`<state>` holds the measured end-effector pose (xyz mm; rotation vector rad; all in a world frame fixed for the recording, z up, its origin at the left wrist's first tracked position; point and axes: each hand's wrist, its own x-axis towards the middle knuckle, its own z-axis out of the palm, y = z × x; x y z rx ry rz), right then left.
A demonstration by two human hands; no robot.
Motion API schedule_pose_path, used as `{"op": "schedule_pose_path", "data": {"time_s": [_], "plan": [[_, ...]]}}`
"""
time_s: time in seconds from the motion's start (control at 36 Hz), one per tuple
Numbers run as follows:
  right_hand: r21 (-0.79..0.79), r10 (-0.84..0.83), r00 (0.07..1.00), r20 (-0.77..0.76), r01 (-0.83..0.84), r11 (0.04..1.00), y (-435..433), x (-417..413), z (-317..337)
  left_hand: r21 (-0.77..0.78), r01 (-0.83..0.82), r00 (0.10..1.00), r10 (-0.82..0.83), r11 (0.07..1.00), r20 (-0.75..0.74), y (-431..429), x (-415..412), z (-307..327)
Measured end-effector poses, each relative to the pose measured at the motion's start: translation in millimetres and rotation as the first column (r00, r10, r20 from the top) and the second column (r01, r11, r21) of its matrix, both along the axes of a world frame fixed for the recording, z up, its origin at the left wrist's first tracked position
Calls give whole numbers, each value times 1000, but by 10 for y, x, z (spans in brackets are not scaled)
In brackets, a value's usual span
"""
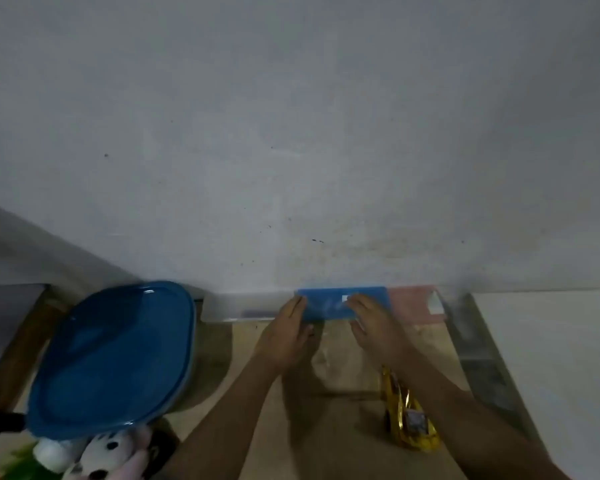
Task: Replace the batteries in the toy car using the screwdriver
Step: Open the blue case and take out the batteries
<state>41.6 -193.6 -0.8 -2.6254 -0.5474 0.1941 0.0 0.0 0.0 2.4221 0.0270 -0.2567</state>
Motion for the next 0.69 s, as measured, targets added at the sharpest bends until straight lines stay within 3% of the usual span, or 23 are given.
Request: {"op": "schedule_pose_path", "data": {"time_s": [0.19, 0.39, 0.69], "plan": [[-151, 203, 972, 121, -185, 971, 34, 318, -276, 139, 54, 992, -69, 989, 103, 22, 206, -221], [-155, 258, 923, 287, -221, 963, 26, 448, -375, 167, 35, 975, -70, 985, 210, 82, 291, -371], [-339, 419, 661, 623, -254, 906, -61, 528, -535, 158, -30, 965, -12, 987, 262, 35, 344, -424]]}}
